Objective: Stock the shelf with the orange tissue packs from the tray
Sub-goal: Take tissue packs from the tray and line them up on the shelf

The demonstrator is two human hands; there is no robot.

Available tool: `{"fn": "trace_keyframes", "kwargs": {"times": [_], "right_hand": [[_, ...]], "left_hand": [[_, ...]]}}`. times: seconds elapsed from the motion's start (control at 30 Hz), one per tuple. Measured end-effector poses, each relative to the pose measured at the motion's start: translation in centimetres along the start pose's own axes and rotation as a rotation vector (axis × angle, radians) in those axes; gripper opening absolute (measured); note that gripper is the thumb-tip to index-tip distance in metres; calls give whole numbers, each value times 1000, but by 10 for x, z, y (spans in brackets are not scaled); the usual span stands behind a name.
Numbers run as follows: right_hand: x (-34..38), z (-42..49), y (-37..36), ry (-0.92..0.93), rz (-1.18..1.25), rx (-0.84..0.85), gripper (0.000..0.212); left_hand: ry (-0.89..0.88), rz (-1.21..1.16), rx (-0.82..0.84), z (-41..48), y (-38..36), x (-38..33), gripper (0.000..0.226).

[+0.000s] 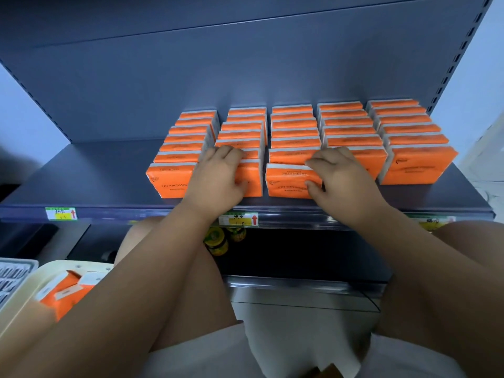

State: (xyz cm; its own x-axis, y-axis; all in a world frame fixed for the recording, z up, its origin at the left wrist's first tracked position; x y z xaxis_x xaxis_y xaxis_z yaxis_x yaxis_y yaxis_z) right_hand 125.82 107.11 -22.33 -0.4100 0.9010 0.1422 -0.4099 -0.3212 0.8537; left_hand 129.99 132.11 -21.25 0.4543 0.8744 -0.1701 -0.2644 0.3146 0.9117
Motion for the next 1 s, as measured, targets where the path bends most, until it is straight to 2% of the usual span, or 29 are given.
{"fn": "trace_keyframes", "kwargs": {"times": [0.17,0.27,0.53,0.73,0.9,1.0], "right_hand": [[3,0,1,-30,-68,-26,49],[5,1,0,-44,-100,-21,51],[8,7,-2,-76,-154,-24,42],[11,7,-7,-102,-177,-51,43],[27,8,-7,-170,-100,-17,70],[41,8,-7,-202,30,-40,68]], "left_hand": [[-155,-14,-47,0,-4,-24,60],[-184,17,-45,4,-11,-33,62],[-164,32,-89,18,-19,-41,51],[-114,19,-100,22,-22,-44,50],[-39,-73,-83,18,-24,-49,56],[-1,-150,-115,17,-19,-48,57]]}}
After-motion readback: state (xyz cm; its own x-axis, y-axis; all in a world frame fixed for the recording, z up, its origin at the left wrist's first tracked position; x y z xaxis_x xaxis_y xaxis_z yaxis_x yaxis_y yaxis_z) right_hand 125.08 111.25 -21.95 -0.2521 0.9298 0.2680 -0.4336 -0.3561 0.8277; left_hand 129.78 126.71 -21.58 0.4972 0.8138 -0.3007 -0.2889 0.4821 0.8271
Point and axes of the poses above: each hand's wrist, its own z-axis towards the middle knuckle, its own y-axis out of the back of the hand, x = y × z, the point moved 5 cm from there along z, towards the middle knuckle, and after that the axes turned 2 degrees about x, right-handed, at the moved point
